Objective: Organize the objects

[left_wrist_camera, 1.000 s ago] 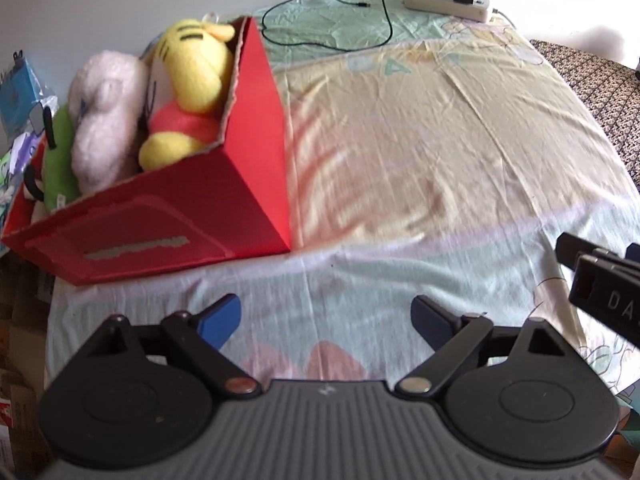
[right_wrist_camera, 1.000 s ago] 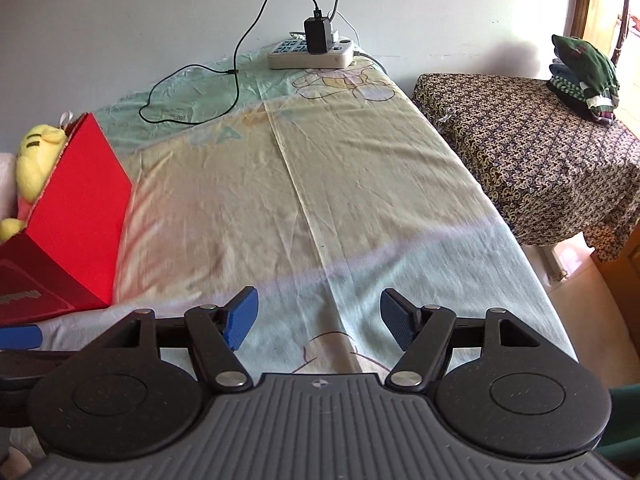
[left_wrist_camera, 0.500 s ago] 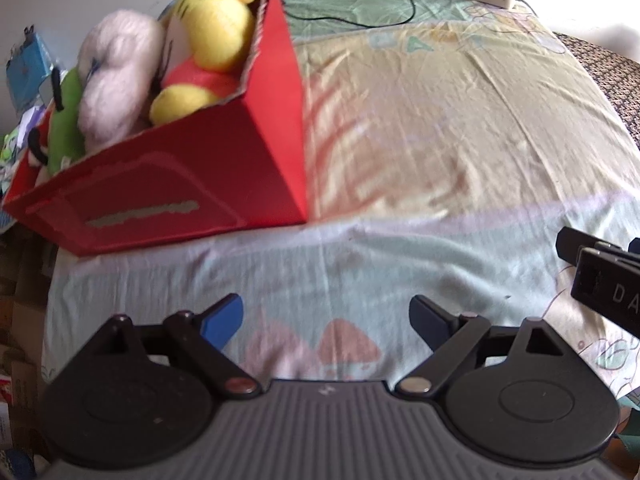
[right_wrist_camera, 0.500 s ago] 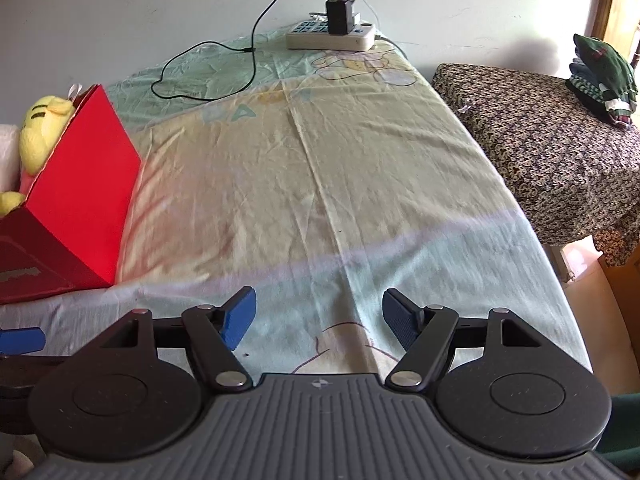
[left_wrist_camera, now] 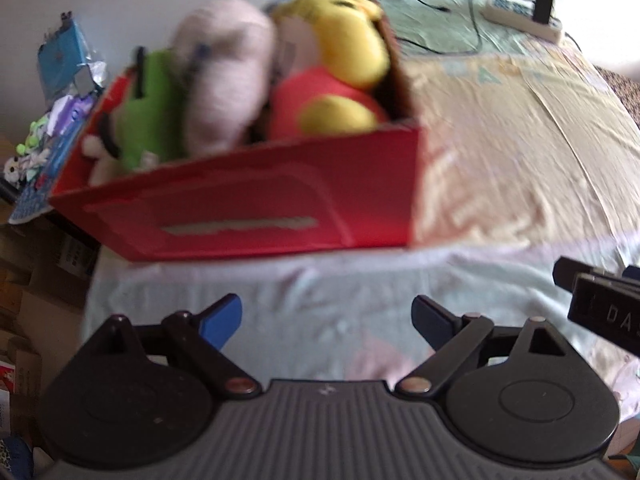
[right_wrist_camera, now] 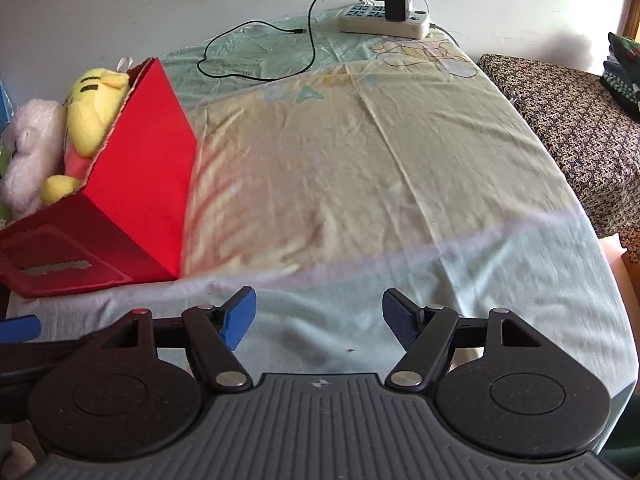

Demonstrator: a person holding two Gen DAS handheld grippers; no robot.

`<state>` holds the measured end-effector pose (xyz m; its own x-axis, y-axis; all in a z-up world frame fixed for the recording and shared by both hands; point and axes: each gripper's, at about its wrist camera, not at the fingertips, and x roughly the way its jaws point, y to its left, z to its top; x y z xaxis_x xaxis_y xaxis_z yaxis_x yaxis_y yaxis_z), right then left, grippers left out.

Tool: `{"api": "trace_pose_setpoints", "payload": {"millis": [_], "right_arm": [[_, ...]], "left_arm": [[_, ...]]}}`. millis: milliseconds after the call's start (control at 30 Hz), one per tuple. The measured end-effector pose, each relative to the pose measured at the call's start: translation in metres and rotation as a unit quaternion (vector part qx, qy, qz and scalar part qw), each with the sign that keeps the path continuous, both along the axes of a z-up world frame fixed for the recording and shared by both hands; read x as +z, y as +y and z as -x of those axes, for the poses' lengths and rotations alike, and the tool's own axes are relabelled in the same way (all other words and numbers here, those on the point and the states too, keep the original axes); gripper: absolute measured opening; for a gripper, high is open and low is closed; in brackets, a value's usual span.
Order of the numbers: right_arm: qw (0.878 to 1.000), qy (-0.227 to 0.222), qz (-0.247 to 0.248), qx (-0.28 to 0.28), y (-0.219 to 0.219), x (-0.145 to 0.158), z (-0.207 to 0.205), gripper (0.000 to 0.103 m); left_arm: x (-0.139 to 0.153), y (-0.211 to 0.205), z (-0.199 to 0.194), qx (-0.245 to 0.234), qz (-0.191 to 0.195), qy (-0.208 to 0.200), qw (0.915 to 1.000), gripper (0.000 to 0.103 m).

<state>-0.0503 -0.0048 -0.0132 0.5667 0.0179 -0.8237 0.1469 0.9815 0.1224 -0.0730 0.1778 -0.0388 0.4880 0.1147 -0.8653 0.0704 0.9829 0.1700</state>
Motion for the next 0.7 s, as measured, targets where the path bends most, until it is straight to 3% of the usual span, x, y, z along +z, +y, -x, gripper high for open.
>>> {"api": "trace_pose_setpoints", "payload": {"millis": [267,700], "right_arm": [[1.0,-0.025,0.017,0.006,0.052,0.028,-0.008,0.072],[0.995,-0.094,0.026,-0.036,0.112,0.063,-0.014,0.072]], "left_arm": [[0.026,0.049,-0.009,-0.008,0.011,-0.032,0.9994,0.093],[0.061,0.116,-0.028,-0.02,0.019,-0.075,0.9968,0.096]]}}
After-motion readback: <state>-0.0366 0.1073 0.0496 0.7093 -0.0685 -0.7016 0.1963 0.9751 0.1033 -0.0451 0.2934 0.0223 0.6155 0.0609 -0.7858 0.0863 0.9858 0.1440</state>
